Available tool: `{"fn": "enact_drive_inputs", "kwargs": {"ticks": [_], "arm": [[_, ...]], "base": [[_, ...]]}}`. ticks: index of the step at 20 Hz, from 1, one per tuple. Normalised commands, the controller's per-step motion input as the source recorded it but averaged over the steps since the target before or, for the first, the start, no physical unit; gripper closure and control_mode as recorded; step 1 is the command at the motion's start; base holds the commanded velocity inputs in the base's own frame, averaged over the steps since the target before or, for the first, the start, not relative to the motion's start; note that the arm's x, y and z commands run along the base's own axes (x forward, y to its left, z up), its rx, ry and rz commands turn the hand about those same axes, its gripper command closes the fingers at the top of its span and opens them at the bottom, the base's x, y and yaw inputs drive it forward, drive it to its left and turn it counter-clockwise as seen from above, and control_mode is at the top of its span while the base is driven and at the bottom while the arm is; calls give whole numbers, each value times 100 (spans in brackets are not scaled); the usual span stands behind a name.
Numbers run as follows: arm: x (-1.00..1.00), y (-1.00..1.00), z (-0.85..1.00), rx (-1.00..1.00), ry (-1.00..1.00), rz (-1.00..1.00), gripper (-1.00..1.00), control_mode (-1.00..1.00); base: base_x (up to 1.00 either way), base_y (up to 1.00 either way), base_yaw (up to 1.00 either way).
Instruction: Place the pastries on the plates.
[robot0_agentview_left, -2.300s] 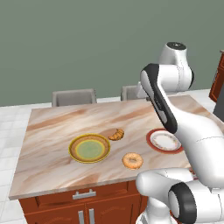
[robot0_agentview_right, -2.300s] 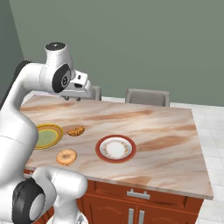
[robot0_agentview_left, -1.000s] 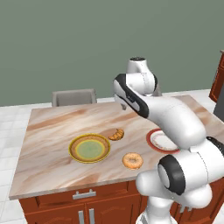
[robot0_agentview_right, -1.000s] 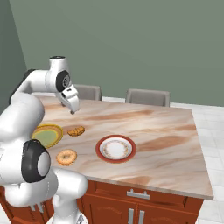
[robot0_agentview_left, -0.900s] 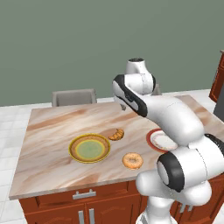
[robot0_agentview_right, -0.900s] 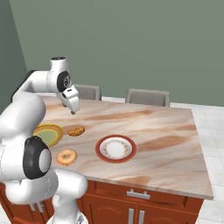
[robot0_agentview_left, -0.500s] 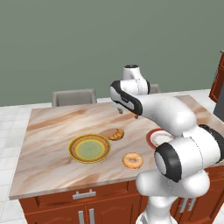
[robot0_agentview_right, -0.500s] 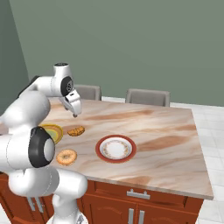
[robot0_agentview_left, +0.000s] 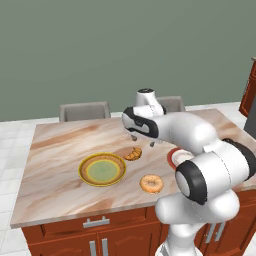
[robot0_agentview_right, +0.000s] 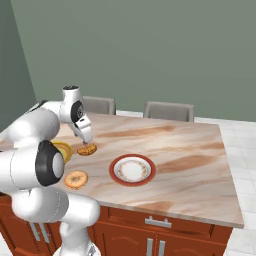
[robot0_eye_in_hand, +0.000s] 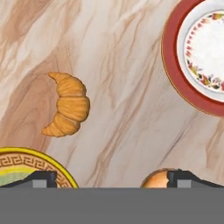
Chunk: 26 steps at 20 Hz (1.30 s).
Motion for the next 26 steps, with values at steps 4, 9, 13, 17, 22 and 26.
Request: {"fn": "enact_drive_inputs", "kwargs": {"ticks": [4,9,13,17,22,26], "arm": [[20,4,-37,1,1,0,-100,-100],[24,0,-23,0,0,0,-100,-100],[29,0,-16,0,0,0,-100,-100],[35,3,-11,0,0,0,-100,-100],[25,0,-22,0,0,0,-100,-100],[10,0,-32,0,0,0,-100,-100]], "base": [[0,0,0],[0,0,0],[0,0,0],[0,0,0],[0,0,0],[0,0,0]]}}
